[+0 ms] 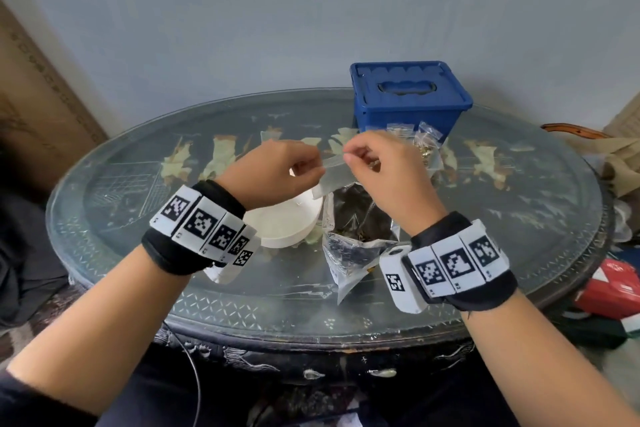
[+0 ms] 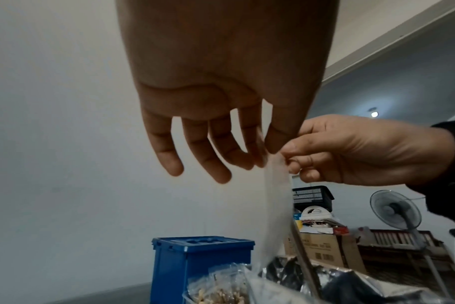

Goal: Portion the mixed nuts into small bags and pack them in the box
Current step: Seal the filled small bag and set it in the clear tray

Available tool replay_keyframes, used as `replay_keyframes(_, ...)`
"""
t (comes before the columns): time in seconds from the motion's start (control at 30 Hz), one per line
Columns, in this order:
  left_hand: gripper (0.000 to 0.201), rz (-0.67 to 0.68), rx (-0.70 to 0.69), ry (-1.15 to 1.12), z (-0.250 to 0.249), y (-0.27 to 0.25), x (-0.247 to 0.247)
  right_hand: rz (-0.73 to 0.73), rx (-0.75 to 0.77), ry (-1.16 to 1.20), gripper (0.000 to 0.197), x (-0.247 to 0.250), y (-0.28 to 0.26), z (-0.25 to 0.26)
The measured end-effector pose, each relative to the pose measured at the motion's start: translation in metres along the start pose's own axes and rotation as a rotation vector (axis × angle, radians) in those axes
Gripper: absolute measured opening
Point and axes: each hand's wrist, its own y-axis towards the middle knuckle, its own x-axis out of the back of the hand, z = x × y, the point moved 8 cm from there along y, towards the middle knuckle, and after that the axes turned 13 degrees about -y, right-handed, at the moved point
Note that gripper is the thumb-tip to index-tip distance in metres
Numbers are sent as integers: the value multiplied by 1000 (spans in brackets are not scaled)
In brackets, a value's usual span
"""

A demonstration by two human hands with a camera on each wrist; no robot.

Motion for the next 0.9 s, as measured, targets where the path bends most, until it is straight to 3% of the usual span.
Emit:
replay_keyframes(0.07,19,-127,1,-4,2,-8,6,-60,-22,43,5,2,-7,0)
replay_keyframes(0.17,59,-333,13,-51,4,-24,7,-114,-121,121,3,-1,-20,-1)
replay_keyframes(0.23,82,-384,13,-75,1,-32,-3,-147,-170,167,2,-6,-29,-1)
replay_keyframes(0.3,90,-400,82,-85,3,-36,-16,-171,-198,204,1,-11,-38,1)
replay_keyframes(0.5,74,-511,155,-142,8,-46,-33,-160,-243,257,3,-20,-56,4)
replay_keyframes(0.63,68,-453,106,-172,5,-48,-41,-165,-260,272,15,-17,-62,5)
replay_keyframes(0.9,46,-402,22,-198,6,-60,-45,49,-243,248,19,-26,-68,8)
